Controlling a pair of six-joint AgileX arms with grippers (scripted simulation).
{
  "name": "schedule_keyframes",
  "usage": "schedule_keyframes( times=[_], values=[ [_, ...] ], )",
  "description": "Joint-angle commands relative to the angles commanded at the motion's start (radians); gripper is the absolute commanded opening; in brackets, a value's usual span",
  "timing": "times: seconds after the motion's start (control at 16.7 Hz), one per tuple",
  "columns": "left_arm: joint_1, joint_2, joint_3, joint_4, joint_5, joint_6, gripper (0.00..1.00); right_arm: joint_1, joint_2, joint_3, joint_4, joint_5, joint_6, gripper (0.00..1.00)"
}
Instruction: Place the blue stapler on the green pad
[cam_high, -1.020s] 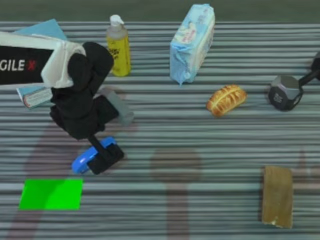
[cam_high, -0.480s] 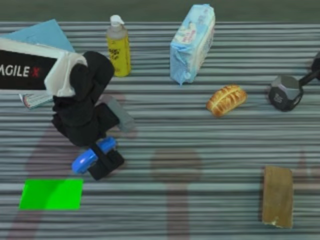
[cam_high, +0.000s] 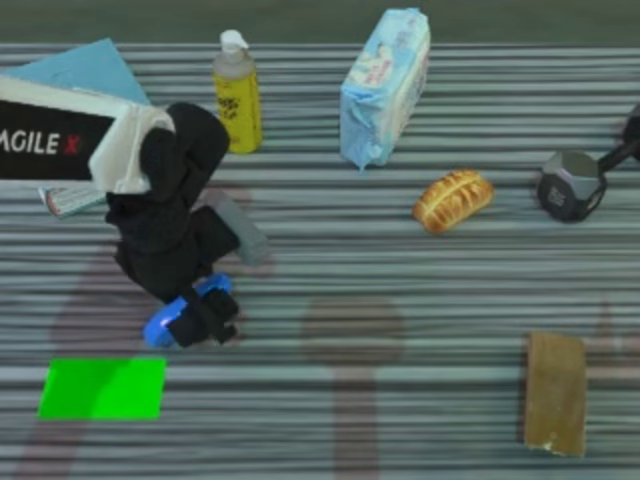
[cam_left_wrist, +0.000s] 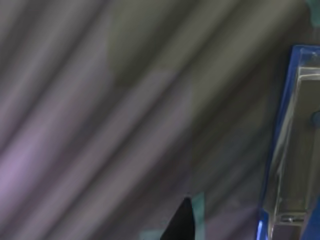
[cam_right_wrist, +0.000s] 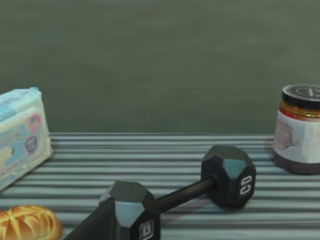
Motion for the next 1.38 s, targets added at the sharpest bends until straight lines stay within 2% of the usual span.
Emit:
schedule_keyframes(
  times=[0.18, 0.24, 0.84, 1.38],
  values=[
    [0.000, 0.000, 0.000, 0.000, 0.000, 0.000, 0.02, 0.000, 0.000, 0.000, 0.000, 0.000, 0.000, 1.00],
    [0.000, 0.000, 0.000, 0.000, 0.000, 0.000, 0.00, 0.000, 0.000, 0.000, 0.000, 0.000, 0.000, 1.00],
    [-0.001, -0.023, 0.017, -0.026, 0.009, -0.004, 0.00, 0.000, 0.000, 0.000, 0.000, 0.000, 0.000, 1.00],
    [0.021, -0.161, 0.215, -0.369, 0.008, -0.007, 0.00, 0.000, 0.000, 0.000, 0.000, 0.000, 0.000, 1.00]
  ],
)
